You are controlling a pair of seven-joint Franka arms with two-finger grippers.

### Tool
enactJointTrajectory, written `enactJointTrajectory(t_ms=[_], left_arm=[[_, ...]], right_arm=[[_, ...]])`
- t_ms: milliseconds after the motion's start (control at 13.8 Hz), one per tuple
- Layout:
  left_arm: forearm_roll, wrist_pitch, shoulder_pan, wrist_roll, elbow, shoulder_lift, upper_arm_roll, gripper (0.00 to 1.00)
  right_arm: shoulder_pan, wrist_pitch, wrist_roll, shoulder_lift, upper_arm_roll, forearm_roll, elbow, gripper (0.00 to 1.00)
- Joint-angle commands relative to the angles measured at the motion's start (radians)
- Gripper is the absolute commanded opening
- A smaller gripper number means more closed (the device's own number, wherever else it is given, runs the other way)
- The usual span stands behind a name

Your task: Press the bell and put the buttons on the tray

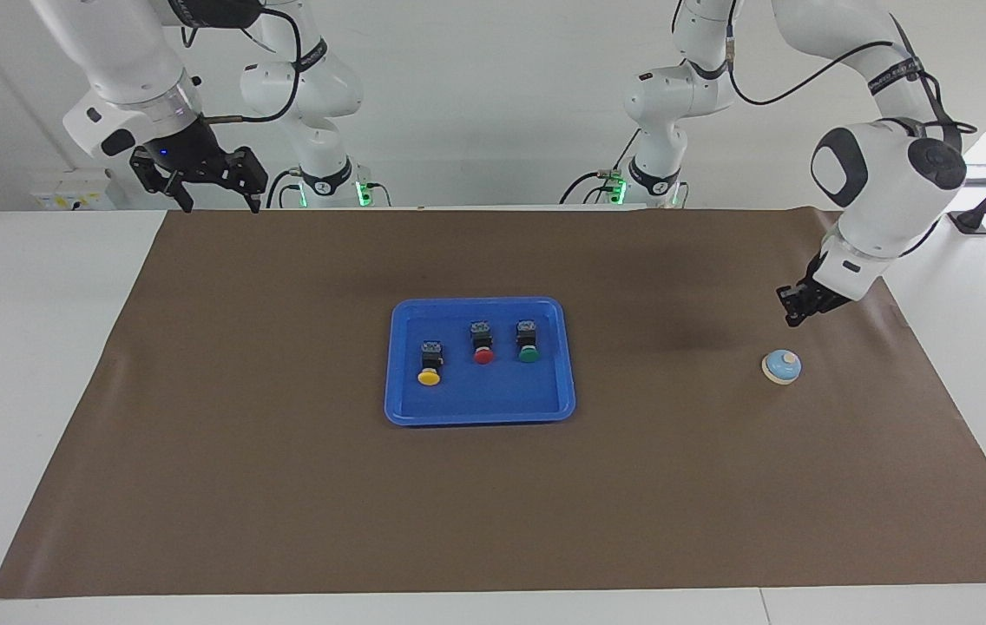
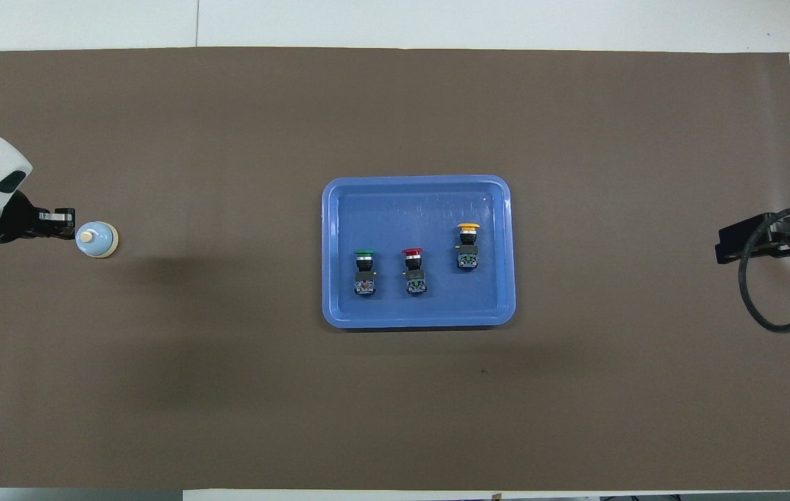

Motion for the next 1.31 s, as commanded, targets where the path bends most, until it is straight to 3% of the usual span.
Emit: enactJointTrajectory(t_ms=[0, 291, 654, 872, 945, 1018, 1090, 1163, 1236], left_arm=[[-0.007, 0.084, 0.022, 0.017, 0.01, 0.068, -0.002, 0.0], [-0.007, 0.157, 0.039, 0.018, -0.008, 0.123, -0.002, 0.0], [-0.007, 0.217, 0.041, 0.018, -0.091, 0.122, -0.002, 0.0], [-0.007, 0.165, 0.041, 0.018, -0.014, 0.128, -0.002, 0.0], [-0.007, 0.091, 0.038, 0.017, 0.038, 0.126, -0.002, 0.05], [-0.007, -0.003, 0.028, 0.015, 0.091, 0.116, -0.002, 0.23], [-0.007, -0.093, 0.024, 0.012, 0.133, 0.096, -0.003, 0.56], [-0.007, -0.181, 0.018, 0.008, 0.176, 0.067, -0.006, 1.0], [-0.007, -0.244, -0.005, 0.003, 0.188, 0.032, -0.008, 1.0]], right_arm=[[-0.023, 0.003, -0.033, -0.021, 0.008, 0.022, -0.022, 1.0], [-0.023, 0.003, -0.033, -0.021, 0.008, 0.022, -0.022, 1.0], [-0.023, 0.001, -0.033, -0.021, 0.008, 0.022, -0.022, 1.0], [-0.023, 0.003, -0.033, -0.021, 0.008, 0.022, -0.022, 1.0], [-0.023, 0.003, -0.033, -0.021, 0.008, 0.022, -0.022, 1.0], [-0.023, 0.003, -0.033, -0.021, 0.008, 0.022, -0.022, 1.0], [-0.023, 0.001, -0.033, -0.021, 0.008, 0.022, -0.022, 1.0], [-0.023, 0.003, -0.033, -0.021, 0.008, 0.022, -0.022, 1.0], [-0.023, 0.003, -0.033, -0.021, 0.008, 0.022, -0.022, 1.0]])
